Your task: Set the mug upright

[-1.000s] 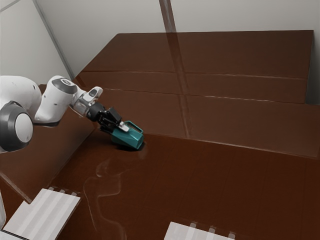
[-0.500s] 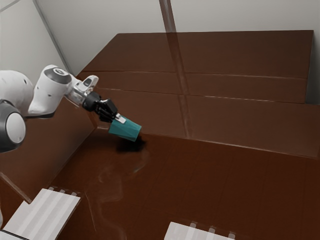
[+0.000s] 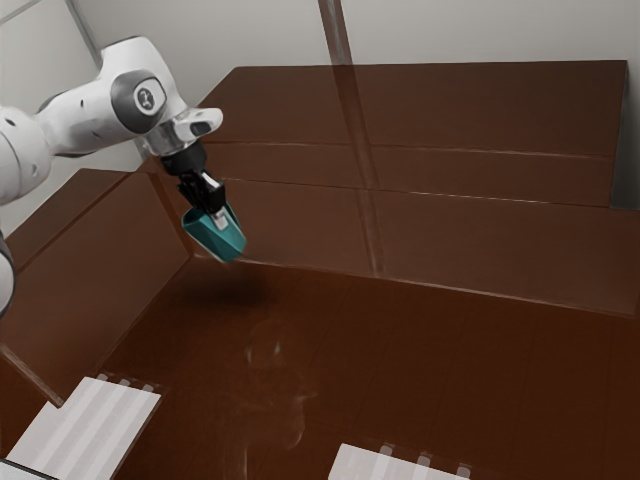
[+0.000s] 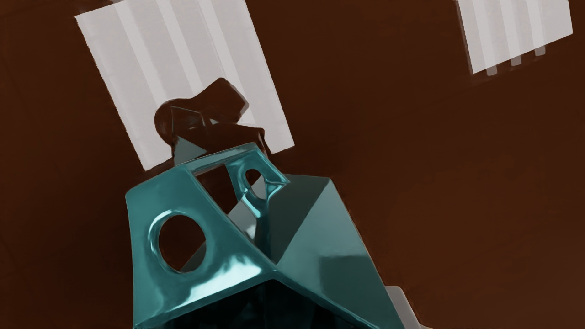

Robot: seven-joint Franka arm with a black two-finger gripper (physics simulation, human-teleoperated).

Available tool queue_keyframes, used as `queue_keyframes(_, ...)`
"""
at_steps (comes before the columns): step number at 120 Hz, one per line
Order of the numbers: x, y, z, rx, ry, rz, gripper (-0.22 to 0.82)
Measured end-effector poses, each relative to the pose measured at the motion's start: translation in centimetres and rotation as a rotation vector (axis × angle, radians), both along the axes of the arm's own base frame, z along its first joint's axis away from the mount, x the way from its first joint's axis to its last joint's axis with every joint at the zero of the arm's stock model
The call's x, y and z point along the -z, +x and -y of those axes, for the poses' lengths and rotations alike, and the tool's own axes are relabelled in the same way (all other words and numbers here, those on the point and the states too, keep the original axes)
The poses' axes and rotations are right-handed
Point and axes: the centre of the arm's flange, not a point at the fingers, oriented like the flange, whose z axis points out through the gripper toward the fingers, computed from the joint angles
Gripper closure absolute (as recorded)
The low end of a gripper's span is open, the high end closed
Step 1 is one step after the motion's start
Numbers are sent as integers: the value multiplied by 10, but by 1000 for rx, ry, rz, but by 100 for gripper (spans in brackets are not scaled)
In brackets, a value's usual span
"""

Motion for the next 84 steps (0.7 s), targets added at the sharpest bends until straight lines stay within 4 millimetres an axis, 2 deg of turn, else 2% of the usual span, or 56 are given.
queue_keyframes(9,3,-5,6,3,79,24,78)
queue_keyframes(24,22,-5,18,3,164,49,78)
queue_keyframes(45,46,-6,44,29,236,60,78)
queue_keyframes(71,79,-4,46,-7,259,29,78)
queue_keyframes(84,89,-2,47,-24,262,16,78)
